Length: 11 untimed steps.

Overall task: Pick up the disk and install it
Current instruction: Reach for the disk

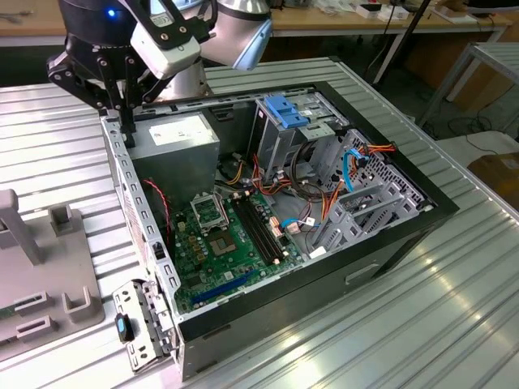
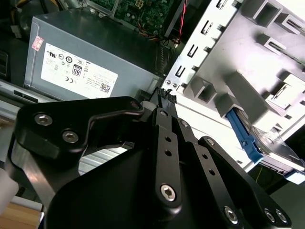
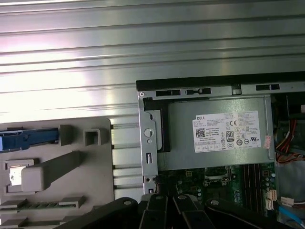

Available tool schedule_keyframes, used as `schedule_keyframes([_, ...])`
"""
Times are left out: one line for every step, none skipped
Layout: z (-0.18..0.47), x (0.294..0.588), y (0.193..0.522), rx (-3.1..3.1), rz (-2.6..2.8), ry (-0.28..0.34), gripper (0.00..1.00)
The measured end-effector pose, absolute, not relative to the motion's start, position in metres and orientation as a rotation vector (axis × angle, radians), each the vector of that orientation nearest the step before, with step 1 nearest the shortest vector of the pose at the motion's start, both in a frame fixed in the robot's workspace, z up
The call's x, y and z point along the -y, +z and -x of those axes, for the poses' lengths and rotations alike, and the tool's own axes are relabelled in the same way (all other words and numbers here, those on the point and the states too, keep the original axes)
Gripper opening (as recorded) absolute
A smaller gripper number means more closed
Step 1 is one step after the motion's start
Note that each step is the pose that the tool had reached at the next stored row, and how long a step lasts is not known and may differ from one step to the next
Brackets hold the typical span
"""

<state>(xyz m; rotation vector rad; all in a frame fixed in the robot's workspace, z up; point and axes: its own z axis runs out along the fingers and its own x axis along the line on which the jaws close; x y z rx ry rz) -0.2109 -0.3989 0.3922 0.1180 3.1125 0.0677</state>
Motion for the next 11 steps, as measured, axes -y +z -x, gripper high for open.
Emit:
schedule_keyframes([0.2112,0.3989,0.3923,-3.113,-0.118,0.068,0.11])
schedule_keyframes([0.2117,0.3989,0.3922,-3.113,-0.118,0.068,0.11])
schedule_keyframes([0.212,0.3989,0.3922,-3.112,-0.118,0.068,0.11])
schedule_keyframes([0.213,0.399,0.3923,-3.113,-0.118,0.068,0.11])
schedule_keyframes([0.2136,0.3989,0.3922,-3.112,-0.118,0.068,0.11])
schedule_keyframes([0.2139,0.3989,0.3922,-3.112,-0.118,0.068,0.11])
schedule_keyframes([0.214,0.3989,0.3923,-3.113,-0.118,0.068,0.11])
schedule_keyframes([0.214,0.3989,0.3923,-3.113,-0.118,0.068,0.11])
schedule_keyframes([0.214,0.3989,0.3922,-3.112,-0.118,0.068,0.11])
schedule_keyframes([0.2141,0.3989,0.3922,-3.113,-0.118,0.068,0.11])
schedule_keyframes([0.2141,0.3989,0.3923,-3.113,-0.118,0.068,0.11])
